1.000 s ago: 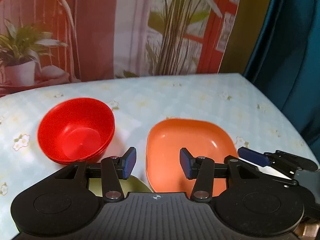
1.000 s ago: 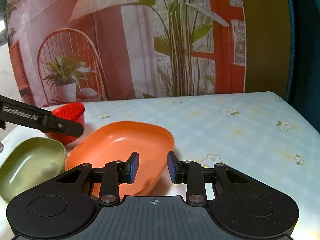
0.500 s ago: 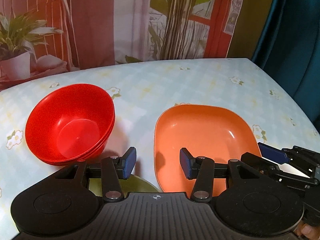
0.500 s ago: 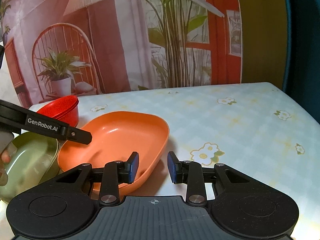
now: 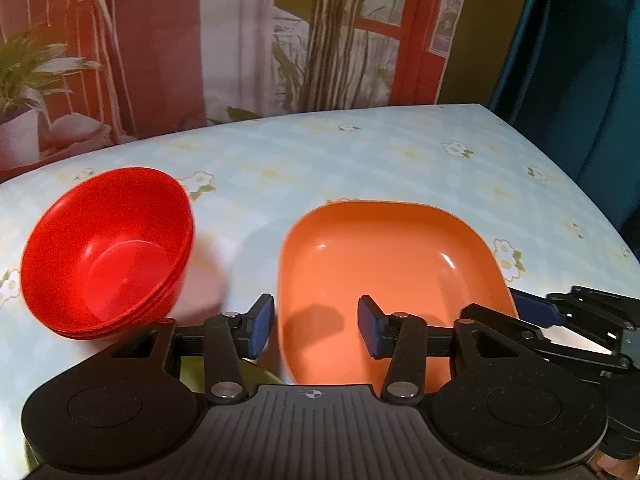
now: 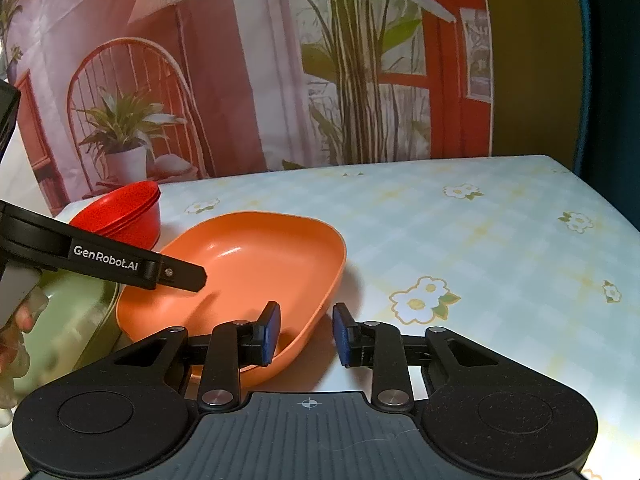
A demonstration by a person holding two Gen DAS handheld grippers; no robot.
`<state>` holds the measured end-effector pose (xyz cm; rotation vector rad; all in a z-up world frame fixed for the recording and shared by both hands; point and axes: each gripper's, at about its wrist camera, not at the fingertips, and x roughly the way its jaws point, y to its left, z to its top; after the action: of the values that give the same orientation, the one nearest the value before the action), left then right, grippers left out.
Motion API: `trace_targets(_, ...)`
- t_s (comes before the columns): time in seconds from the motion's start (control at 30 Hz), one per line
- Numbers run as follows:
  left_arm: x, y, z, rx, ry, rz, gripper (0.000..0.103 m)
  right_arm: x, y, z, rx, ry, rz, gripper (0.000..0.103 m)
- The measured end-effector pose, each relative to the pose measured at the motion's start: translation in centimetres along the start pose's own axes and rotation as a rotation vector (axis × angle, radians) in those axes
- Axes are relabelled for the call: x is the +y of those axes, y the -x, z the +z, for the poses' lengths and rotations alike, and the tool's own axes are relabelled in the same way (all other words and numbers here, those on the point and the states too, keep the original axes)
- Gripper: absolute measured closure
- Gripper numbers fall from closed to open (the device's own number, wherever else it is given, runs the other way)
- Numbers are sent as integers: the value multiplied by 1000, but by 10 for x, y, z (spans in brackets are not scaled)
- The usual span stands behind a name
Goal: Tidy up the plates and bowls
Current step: 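Close the left tool on the orange plate rim and lift it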
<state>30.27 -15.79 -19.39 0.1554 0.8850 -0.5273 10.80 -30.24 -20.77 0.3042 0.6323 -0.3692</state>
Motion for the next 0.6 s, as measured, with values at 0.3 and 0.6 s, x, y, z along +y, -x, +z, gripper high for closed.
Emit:
trace_targets(0.3,2,3,-2,-2,1,5,73,-1,0,-1,-2,-16,3,80)
trace_targets(0.6,4,5,-2,-19,2,15,83,-5,1,-2,-10,-43,-5,83)
